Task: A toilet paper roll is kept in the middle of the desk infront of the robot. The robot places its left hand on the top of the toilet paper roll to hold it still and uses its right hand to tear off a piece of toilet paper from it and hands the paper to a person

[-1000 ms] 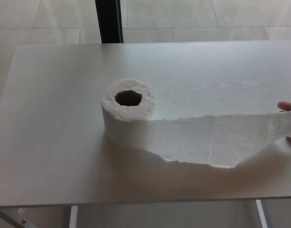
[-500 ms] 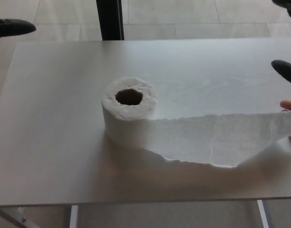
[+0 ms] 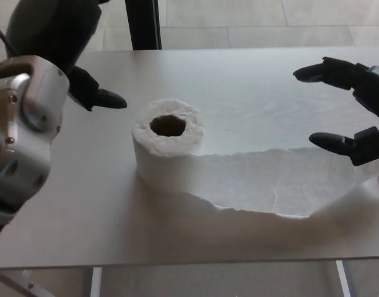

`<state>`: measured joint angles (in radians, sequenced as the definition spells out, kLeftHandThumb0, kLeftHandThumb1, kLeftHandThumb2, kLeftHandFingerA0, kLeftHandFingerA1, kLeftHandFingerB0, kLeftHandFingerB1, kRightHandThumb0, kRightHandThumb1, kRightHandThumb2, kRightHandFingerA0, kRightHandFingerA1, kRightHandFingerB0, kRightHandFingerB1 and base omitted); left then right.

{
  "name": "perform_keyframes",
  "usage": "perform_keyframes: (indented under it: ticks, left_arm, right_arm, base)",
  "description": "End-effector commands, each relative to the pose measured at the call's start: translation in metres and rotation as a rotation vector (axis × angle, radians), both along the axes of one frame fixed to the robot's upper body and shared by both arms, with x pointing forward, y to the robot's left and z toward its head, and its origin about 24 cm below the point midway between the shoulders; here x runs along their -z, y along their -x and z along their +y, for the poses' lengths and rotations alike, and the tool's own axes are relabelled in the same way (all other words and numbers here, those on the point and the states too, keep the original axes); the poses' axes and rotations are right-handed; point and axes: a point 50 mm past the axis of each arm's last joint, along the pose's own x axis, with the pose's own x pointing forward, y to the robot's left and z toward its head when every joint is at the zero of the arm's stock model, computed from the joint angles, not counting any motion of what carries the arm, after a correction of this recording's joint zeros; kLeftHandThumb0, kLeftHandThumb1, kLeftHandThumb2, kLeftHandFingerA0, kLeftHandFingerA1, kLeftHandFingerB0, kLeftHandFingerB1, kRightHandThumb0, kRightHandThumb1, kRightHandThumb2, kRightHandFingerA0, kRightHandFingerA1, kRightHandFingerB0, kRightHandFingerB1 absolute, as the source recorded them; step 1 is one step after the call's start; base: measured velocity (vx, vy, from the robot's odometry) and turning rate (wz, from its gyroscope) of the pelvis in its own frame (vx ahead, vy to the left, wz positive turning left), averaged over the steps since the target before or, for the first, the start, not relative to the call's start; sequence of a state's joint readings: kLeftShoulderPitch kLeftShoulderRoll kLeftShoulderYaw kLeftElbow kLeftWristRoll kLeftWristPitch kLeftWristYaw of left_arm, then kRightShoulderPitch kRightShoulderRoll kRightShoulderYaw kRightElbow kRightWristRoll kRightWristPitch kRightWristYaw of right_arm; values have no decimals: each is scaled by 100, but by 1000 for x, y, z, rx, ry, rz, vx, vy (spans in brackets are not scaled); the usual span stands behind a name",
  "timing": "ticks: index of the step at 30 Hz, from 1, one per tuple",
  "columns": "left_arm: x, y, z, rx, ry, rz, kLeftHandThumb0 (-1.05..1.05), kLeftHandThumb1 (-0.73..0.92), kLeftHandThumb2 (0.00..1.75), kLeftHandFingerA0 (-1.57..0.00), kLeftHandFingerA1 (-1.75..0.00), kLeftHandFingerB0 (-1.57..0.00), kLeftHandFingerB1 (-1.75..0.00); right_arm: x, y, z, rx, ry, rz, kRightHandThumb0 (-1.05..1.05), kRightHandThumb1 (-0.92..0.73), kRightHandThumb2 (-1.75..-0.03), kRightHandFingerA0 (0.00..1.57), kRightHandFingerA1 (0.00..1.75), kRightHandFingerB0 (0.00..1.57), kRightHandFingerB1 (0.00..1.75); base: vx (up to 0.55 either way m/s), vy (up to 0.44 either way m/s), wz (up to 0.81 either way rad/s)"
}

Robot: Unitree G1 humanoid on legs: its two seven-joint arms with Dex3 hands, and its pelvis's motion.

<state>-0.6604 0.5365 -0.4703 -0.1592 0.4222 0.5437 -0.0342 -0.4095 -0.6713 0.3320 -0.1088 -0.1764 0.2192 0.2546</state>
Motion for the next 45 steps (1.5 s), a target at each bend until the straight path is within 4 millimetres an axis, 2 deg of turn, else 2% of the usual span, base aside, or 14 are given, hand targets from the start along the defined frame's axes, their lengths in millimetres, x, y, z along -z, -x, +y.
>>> perform_keyframes:
  ticks: [1, 16, 18, 21, 24, 25, 27, 28, 31, 35, 36, 37, 38, 45]
  left_arm:
    - [1, -11, -15, -110, -60, -34, -56, 84, 64, -20, -51, -24, -41]
    - [16, -10, -51, -96, 56, 8, -57, 84, 65, -24, -55, -27, -43]
    - [17, -10, -51, -103, 61, 10, -57, 84, 64, -25, -56, -27, -43]
    - [24, -10, -49, -105, 49, 24, -59, 65, 105, -30, -63, -17, -52]
    - [36, -8, -46, -118, 44, 83, -56, 83, 64, -28, -51, -27, -40]
    - [43, -6, -43, -118, 35, 101, -56, 63, 102, -29, -60, -17, -50]
    - [54, -4, -40, -134, 25, 133, -56, 83, 63, -30, -50, -28, -39]
    - [60, -2, -38, -145, 29, 157, -57, 83, 64, -29, -51, -28, -40]
    - [83, 2, -35, -177, 56, 216, -60, 64, 102, -30, -60, -20, -51]
    - [89, 4, -35, -179, 89, 223, -59, 64, 102, -30, -60, -21, -52]
    - [96, 5, -37, -183, 110, 268, -55, 85, 64, -28, -51, -28, -39]
    - [103, 6, -40, -184, 99, 276, -56, 65, 105, -30, -62, -17, -50]
    - [107, 8, -43, -180, 95, 282, -57, 85, 65, -29, -52, -26, -40]
    - [121, 12, -54, -163, 122, 330, -57, 87, 65, -30, -47, -26, -38]
  right_arm:
    - [13, -6, -4, 42, 156, 70, -68, -50, -86, 8, 53, 24, 47]
    - [48, 3, 17, 11, 232, 155, -62, -63, -59, 20, 53, 38, 38]
    - [48, 3, 19, 9, 234, 153, -65, -50, -87, 18, 56, 31, 49]
    - [48, 5, 25, -16, 237, 136, -61, -64, -59, 20, 57, 38, 40]
    - [49, 7, 26, -30, 238, 143, -65, -51, -88, 16, 57, 28, 51]
    - [49, 7, 26, -33, 242, 142, -65, -51, -88, 16, 58, 29, 52]
    - [50, 8, 27, -33, 232, 152, -65, -50, -88, 16, 58, 29, 52]
    - [50, 8, 27, -31, 214, 156, -61, -64, -59, 19, 57, 37, 41]
    - [50, 6, 26, -19, 212, 160, -62, -49, -85, 20, 59, 31, 52]
    - [49, 4, 26, -25, 216, 158, -63, -50, -86, 18, 58, 31, 52]
    - [48, 3, 28, -28, 208, 152, -63, -49, -86, 20, 59, 31, 52]
    - [47, 2, 30, -35, 200, 137, -62, -49, -86, 22, 60, 32, 53]
    - [46, 1, 31, -37, 197, 132, -63, -49, -87, 22, 60, 32, 53]
    - [45, -2, 34, -39, 193, 109, -57, -64, -59, 37, 62, 41, 45]
  base:
    - [0, 0, 0]
    - [0, 0, 0]
    - [0, 0, 0]
    - [0, 0, 0]
    - [0, 0, 0]
    - [0, 0, 0]
    - [0, 0, 0]
    - [0, 0, 0]
    - [0, 0, 0]
    - [0, 0, 0]
    - [0, 0, 0]
    - [0, 0, 0]
    - [0, 0, 0]
    - [0, 0, 0]
